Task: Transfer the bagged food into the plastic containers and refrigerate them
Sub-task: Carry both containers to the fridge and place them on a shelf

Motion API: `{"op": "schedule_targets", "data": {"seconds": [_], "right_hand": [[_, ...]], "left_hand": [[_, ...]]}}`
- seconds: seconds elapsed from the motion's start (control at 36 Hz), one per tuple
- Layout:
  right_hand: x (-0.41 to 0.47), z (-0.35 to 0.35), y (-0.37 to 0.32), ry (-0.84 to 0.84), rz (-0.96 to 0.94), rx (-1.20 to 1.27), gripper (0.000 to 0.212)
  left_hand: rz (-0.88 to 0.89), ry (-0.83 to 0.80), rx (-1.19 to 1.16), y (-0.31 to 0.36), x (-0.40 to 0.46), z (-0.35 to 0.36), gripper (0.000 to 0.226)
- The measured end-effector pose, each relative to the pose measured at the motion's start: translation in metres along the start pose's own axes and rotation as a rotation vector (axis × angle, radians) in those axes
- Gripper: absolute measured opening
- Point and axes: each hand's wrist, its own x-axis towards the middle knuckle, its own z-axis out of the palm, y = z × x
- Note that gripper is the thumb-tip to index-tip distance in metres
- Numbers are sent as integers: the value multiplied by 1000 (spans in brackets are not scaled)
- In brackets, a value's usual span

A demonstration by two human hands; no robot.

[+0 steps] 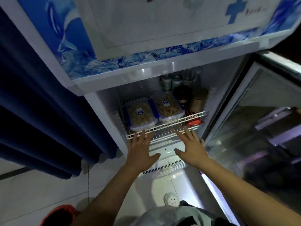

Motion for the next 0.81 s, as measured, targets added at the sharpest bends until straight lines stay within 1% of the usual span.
{"op": "schedule_targets", "data": {"seconds": [0.11,0.22,0.31,0.42,0.5,0.56,0.61,0.67,0.72,0.81], "right_hand": [[-61,-20,-17,123,52,102,72],[-126,-43,-31,281,115,126,67],[-177,-68,-35,390,192,84,67],[-246,-115,-28,534,267,-10,68],[-293,-156,-9,645,344,-118,67],[-320,-181,10,692,435,-208,69],[-344,-201,35,718,553,-289,73],[-365,-216,63,707,685,-324,76],[-380,-228,92,678,795,-297,80],[-390,-238,128,593,890,-227,83]], "left_hand": [[116,-3,-68,12,-32,-8,91],[251,2,-100,34,-55,-8,92],[352,-13,-115,59,-66,-6,91],[479,-34,-139,111,-82,-9,93],[602,-30,-130,155,-95,-14,92],[682,-35,-117,183,-103,-17,92],[752,-37,-102,209,-112,-18,93],[812,-32,-83,235,-122,-17,94],[870,-15,-61,262,-131,-16,95],[939,11,24,308,-139,-15,95]]}}
